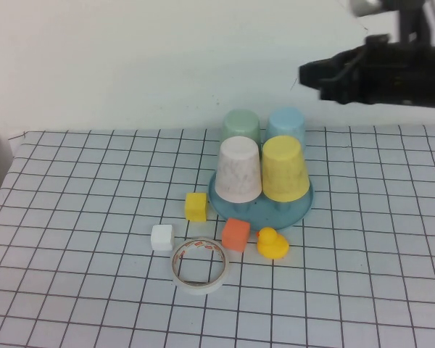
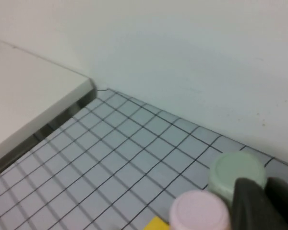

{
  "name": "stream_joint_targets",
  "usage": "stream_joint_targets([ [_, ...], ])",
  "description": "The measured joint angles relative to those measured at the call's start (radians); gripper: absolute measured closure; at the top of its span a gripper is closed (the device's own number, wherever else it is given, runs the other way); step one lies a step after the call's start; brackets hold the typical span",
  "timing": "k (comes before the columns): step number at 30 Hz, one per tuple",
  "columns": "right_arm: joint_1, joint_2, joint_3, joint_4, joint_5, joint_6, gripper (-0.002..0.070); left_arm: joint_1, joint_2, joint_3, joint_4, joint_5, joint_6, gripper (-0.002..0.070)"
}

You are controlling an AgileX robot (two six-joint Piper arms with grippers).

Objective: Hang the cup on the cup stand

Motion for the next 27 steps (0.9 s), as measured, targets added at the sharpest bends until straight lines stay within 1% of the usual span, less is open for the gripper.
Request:
stream_joint_targets([
  [2,-0.012,-0.087,0.054,-0.028,0.024,0.022,0.0643,0.0,0.0,0.0,0.0,0.0,0.0,0.0669],
  [5,-0.016,-0.227,0.17,-0.042,0.01,0.02,0.0663,0.0,0.0,0.0,0.0,0.002,0.002,0.0669],
  [9,-0.016,-0.448,0.339,-0.045,-0.039,-0.021,0.0668,0.0,0.0,0.0,0.0,0.003,0.004,0.0669],
  [10,-0.016,-0.569,0.432,-0.046,-0.06,-0.041,0.0668,0.0,0.0,0.0,0.0,0.003,0.004,0.0669],
  [13,-0.016,-0.738,0.558,-0.046,-0.068,-0.055,0.0669,0.0,0.0,0.0,0.0,0.003,0.004,0.0669],
  [20,-0.016,-1.122,0.795,-0.046,-0.068,-0.059,0.067,0.0,0.0,0.0,0.0,0.003,0.004,0.0669],
  [24,-0.016,-1.331,0.889,-0.047,-0.072,-0.061,0.067,0.0,0.0,0.0,0.0,0.003,0.004,0.0669],
  [27,-0.016,-1.459,0.962,-0.052,-0.122,-0.066,0.0672,0.0,0.0,0.0,0.0,0.003,0.004,0.0669],
])
